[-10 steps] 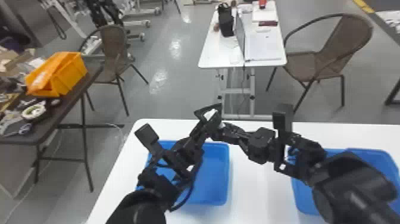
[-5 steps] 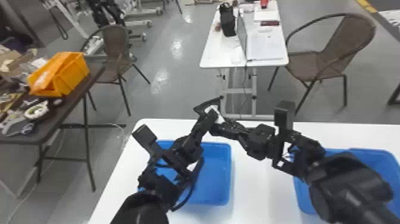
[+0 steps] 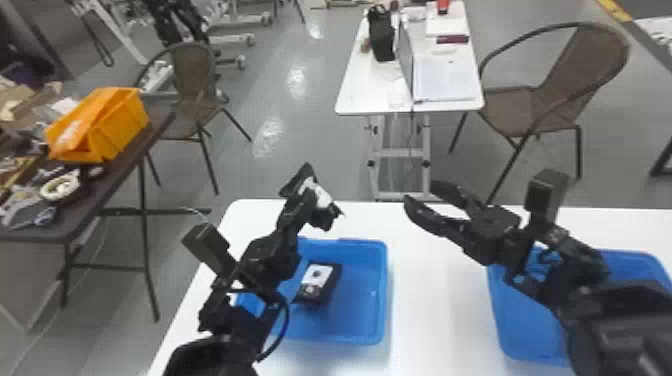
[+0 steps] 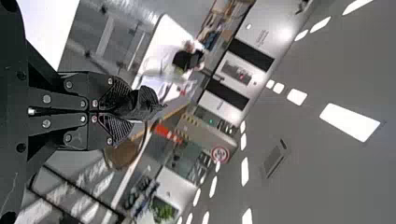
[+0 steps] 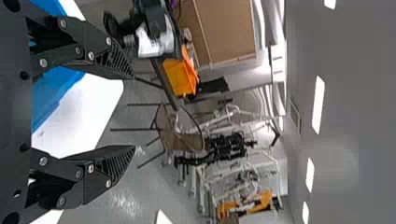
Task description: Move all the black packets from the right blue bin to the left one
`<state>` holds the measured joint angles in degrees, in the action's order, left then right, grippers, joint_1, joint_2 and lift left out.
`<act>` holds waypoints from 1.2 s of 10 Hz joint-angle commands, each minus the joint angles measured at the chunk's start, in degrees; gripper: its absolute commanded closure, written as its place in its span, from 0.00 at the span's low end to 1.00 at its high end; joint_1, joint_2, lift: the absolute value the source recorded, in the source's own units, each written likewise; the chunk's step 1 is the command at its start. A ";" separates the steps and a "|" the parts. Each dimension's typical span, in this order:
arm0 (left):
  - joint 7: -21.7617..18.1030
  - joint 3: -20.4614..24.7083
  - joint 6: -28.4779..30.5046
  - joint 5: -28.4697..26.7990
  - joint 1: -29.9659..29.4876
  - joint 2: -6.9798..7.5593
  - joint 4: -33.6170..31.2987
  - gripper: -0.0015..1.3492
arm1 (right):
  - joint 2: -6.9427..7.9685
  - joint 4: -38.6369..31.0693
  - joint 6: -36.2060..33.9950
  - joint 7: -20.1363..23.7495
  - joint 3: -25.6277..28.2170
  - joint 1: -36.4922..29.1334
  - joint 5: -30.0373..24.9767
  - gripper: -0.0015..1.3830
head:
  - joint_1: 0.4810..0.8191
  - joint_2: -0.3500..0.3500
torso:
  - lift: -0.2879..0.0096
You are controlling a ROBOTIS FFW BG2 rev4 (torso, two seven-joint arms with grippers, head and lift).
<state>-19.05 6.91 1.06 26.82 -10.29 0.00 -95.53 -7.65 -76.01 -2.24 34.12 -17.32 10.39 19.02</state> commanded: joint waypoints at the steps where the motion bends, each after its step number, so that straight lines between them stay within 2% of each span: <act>1: 0.06 3.29 -5.28 -6.87 -0.96 -0.15 2.98 0.89 | -0.17 -3.00 -1.80 0.07 4.49 -3.71 -1.09 0.18 | 0.63 0.81 | 0.97; 3: 0.42 5.92 -10.20 -13.98 -2.19 -0.15 6.40 0.89 | -1.22 -4.23 -2.85 0.07 6.60 -6.17 -0.65 0.21 | 0.63 0.82 | 0.97; 5: 0.42 5.75 -12.84 -18.12 -2.72 -0.15 9.13 0.87 | -0.78 -4.06 -2.85 -0.02 8.44 -7.49 -0.83 0.21 | 0.63 0.83 | 0.97; 6: 0.33 4.52 -14.16 -16.80 -3.16 -0.15 10.71 0.60 | -0.70 -3.88 -2.85 -0.02 8.88 -7.84 -0.74 0.21 | 0.63 0.83 | 0.97; 7: 0.42 3.11 -13.90 -14.69 -3.77 -0.15 10.80 0.21 | -0.70 -3.97 -2.94 -0.02 9.67 -8.28 -0.91 0.21 | 0.63 0.81 | 0.97; 8: 0.33 2.41 -15.13 -14.42 -3.77 -0.15 10.71 0.03 | -0.52 -4.50 -3.12 -1.25 10.99 -9.25 -1.09 0.21 | 0.63 0.80 | 0.97; 10: 0.42 0.56 -17.15 -11.26 -3.86 -0.15 9.48 0.13 | -0.52 -8.80 -3.12 -9.60 13.80 -14.17 -3.37 0.20 | 0.63 0.73 | 0.97; 12: 0.59 0.91 -17.50 -9.85 -4.56 -0.15 7.28 0.13 | -0.43 -9.24 -2.33 -14.61 16.70 -18.30 -3.29 0.21 | 0.63 0.63 | 0.97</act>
<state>-18.43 7.59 -16.23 16.64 -14.63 0.00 -87.70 -8.10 -85.30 -4.74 19.55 -1.43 -6.88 15.75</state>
